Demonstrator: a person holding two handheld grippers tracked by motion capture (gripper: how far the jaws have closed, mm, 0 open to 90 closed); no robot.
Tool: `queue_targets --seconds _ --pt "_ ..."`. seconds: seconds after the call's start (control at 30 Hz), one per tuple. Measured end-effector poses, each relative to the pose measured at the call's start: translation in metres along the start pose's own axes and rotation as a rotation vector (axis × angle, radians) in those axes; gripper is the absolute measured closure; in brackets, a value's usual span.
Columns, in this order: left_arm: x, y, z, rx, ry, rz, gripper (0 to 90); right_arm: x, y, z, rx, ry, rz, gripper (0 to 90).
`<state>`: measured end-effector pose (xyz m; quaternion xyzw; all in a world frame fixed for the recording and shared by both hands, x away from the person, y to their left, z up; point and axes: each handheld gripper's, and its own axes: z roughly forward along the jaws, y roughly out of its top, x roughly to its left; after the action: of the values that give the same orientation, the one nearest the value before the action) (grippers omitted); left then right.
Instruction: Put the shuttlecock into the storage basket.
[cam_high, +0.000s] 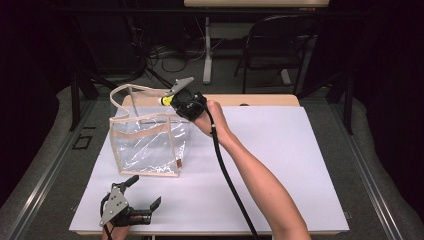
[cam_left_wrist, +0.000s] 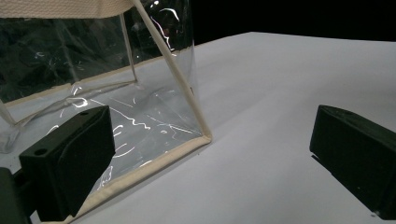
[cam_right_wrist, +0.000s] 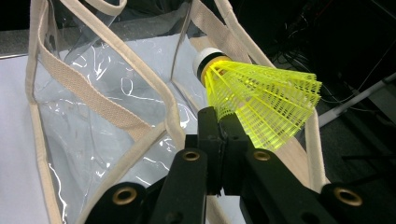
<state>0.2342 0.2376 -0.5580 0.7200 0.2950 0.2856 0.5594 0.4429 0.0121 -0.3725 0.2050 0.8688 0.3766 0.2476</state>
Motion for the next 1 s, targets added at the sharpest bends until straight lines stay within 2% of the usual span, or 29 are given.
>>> queue_targets --seconds 0.33,1.0 --pt "-0.0005 0.0001 0.0001 -0.001 -0.002 -0.001 0.1 -0.0019 -0.0002 0.0025 0.022 0.010 0.030 89.7" --pt "-0.0009 0.0001 0.0013 0.002 -0.007 0.005 0.1 -0.0062 0.0011 0.0071 0.084 0.017 0.042 89.6"
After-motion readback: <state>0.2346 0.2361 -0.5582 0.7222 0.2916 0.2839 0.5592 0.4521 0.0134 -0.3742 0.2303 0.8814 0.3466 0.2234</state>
